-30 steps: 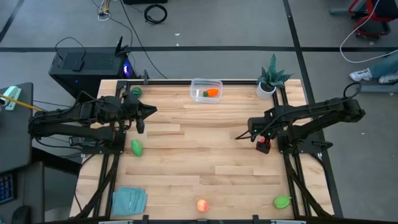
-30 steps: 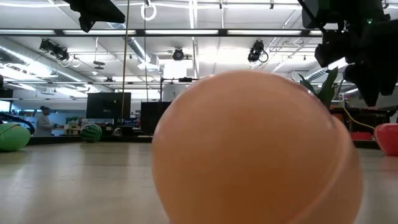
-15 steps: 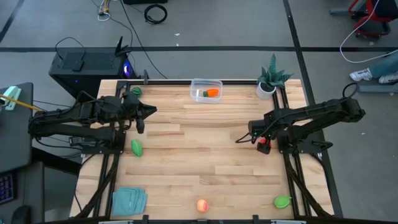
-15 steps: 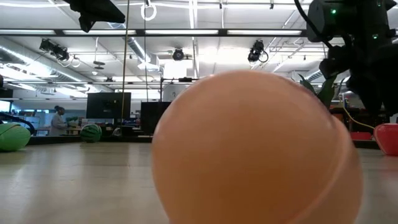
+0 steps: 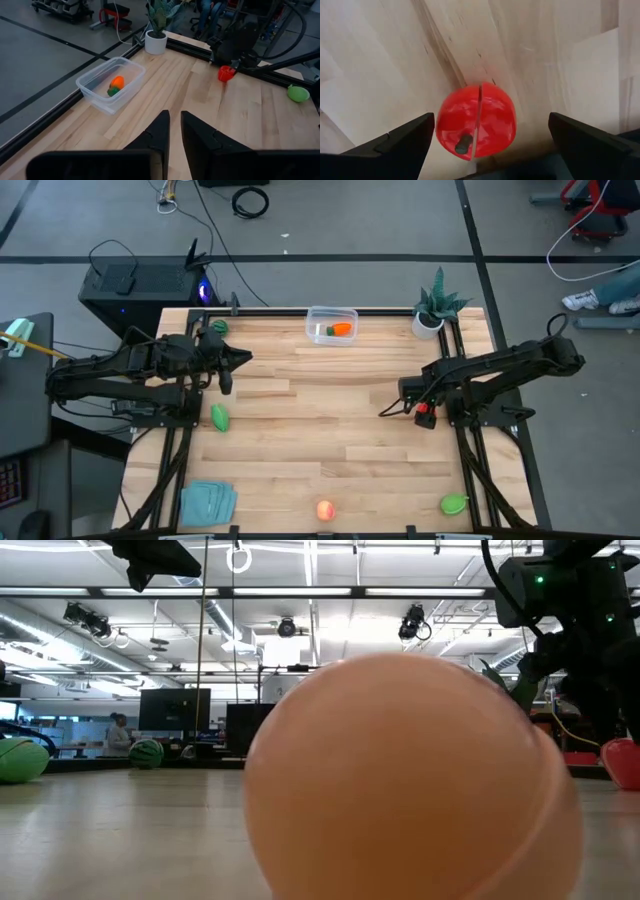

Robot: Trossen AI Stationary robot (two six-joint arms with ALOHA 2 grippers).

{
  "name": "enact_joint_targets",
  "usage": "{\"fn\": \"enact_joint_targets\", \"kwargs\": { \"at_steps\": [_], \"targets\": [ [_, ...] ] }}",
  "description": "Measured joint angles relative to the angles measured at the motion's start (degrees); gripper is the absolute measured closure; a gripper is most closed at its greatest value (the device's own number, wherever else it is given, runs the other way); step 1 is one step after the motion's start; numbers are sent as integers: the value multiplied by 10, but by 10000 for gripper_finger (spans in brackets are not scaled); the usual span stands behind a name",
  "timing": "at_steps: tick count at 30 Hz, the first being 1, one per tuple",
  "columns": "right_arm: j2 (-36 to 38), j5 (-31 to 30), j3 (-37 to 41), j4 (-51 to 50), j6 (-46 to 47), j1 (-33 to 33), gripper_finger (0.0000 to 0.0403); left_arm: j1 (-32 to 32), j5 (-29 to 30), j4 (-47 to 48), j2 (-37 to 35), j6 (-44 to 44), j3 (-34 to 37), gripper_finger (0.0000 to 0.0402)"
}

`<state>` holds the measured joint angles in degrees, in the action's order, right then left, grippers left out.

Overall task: Pick and placing Produce into tupperware
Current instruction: Put the red apple into the transparent container

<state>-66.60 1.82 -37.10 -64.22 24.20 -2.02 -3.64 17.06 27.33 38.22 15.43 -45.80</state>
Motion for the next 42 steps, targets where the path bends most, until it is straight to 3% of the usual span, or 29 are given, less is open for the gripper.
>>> {"fn": "enact_joint_targets", "kwargs": {
  "at_steps": [20,26,42],
  "targets": [
    [-81,9,26,54,3,0,4,0,0,0,0,0,0,348],
    [-84,21,46,98,13,0,4,0,0,0,0,0,0,348],
    [-83,54,47,101,-4,0,5,0,0,0,0,0,0,350]
  ]
}}
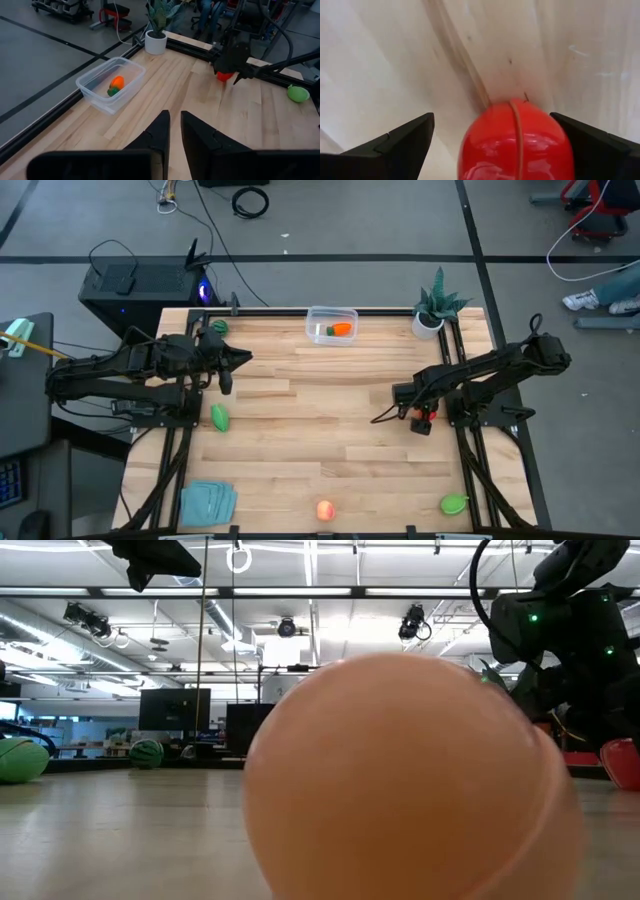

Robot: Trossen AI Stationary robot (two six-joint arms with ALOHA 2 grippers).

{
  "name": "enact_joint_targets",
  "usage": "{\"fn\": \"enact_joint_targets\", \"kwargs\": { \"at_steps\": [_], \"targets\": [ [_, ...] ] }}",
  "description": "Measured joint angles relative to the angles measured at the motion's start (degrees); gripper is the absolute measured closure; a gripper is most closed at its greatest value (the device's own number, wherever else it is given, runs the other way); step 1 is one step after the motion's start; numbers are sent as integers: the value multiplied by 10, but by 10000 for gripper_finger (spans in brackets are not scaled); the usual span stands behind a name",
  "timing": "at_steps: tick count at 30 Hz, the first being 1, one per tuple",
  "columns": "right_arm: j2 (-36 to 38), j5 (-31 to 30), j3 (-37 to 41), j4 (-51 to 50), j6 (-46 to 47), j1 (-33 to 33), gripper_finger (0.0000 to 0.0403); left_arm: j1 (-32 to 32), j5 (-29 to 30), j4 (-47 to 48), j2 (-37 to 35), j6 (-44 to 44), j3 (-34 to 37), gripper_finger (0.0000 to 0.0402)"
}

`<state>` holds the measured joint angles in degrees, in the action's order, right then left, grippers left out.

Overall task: Pick and placing Produce into tupperware
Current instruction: Put the red apple into the transparent container

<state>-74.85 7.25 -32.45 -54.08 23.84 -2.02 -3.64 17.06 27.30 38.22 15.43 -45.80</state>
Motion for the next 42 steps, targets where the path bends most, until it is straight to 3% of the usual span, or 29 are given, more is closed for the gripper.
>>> {"fn": "enact_joint_targets", "kwargs": {
  "at_steps": [12,30,36,42],
  "targets": [
    [0,-3,0,-11,-35,0,17,0,0,0,0,0,0,348],
    [0,-12,-1,-10,-28,0,134,0,0,0,0,0,0,345],
    [0,-12,-1,-10,-20,0,129,0,0,0,0,0,0,351],
    [0,-13,0,-3,45,0,122,0,0,0,0,0,0,344]
  ]
}}
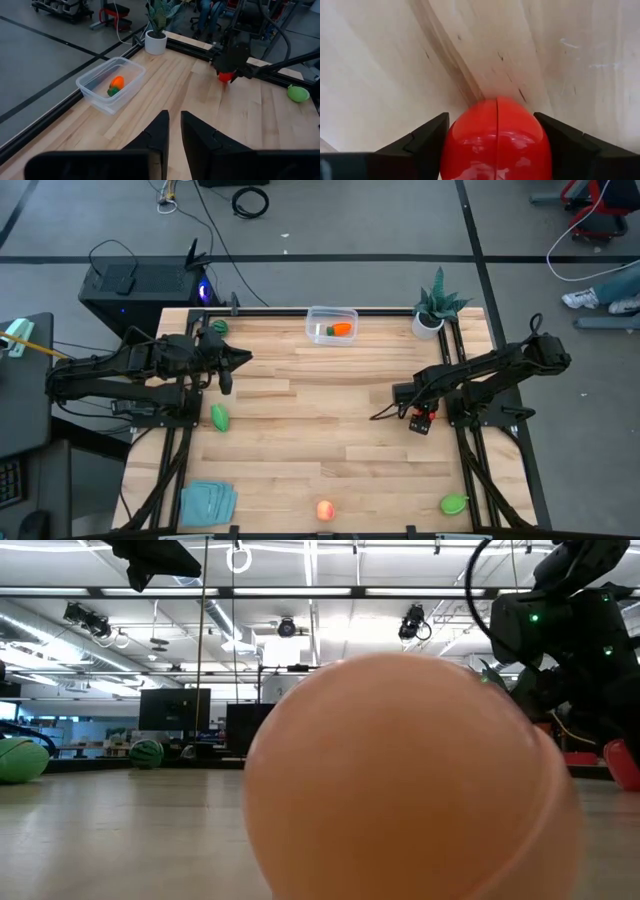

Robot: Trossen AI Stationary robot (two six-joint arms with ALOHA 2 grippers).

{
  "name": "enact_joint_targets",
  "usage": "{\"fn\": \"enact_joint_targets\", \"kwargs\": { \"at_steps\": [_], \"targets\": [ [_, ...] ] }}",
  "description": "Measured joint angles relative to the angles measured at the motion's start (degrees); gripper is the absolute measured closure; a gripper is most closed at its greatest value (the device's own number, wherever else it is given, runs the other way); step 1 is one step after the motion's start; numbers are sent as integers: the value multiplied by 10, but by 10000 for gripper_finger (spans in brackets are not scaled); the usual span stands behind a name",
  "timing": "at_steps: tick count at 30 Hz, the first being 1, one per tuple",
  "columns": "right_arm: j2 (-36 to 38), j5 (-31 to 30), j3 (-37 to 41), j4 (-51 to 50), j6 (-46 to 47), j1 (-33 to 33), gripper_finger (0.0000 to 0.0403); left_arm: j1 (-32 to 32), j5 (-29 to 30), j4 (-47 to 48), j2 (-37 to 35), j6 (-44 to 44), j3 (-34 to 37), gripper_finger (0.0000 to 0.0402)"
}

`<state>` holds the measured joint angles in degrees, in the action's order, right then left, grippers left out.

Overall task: Pick and placing Produce into tupperware
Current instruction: Put the red apple into the transparent container

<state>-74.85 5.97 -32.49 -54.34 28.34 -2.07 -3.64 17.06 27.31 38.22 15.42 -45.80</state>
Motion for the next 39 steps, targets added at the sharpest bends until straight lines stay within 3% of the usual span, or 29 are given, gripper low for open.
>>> {"fn": "enact_joint_targets", "kwargs": {
  "at_steps": [21,33,39],
  "targets": [
    [-1,-7,-19,44,155,0,135,0,0,0,0,0,0,340],
    [-1,-4,-111,35,169,1,135,0,0,0,0,0,0,351],
    [-1,-59,-210,-2,152,3,130,0,0,0,0,0,0,344]
  ]
}}
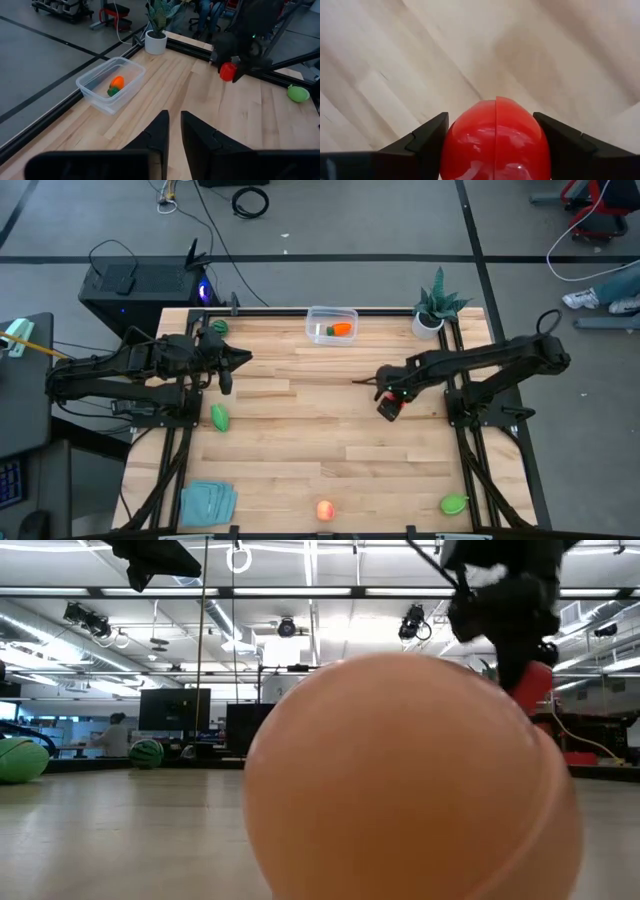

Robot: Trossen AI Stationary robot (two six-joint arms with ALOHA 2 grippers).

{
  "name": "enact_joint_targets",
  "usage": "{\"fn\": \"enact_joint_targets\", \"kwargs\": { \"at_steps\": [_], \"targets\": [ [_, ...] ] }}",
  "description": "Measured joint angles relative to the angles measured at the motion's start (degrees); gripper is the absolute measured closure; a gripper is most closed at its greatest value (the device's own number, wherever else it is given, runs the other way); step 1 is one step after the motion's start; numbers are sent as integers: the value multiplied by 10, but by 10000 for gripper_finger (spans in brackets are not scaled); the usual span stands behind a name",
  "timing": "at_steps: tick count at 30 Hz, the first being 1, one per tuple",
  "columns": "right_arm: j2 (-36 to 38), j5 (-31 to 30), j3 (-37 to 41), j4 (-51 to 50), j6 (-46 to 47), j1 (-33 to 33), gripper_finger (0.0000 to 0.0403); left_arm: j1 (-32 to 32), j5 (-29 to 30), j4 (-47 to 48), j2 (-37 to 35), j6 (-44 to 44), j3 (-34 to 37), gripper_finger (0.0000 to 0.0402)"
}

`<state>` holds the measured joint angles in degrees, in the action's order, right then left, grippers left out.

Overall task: Pick and placing Produce into tupperware
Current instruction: Put the red apple into the transparent container

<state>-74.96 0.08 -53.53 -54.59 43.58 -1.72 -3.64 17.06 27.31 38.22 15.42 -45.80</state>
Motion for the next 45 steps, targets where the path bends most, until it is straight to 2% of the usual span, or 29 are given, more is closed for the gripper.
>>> {"fn": "enact_joint_targets", "kwargs": {
  "at_steps": [3,8,16,28,35,45],
  "targets": [
    [0,-27,-56,-17,-15,12,135,0,0,0,0,0,0,342],
    [-2,-37,-132,-24,-66,56,131,0,0,0,0,0,0,348],
    [-33,-74,-221,-23,-160,134,135,0,0,0,0,0,0,345],
    [-199,-73,-386,-24,-291,229,134,0,0,0,0,0,0,351],
    [-299,-71,-473,-22,-322,273,128,0,0,0,0,0,0,343],
    [-386,-56,-497,-26,-333,309,127,0,0,-1,0,0,0,346]
  ]
}}
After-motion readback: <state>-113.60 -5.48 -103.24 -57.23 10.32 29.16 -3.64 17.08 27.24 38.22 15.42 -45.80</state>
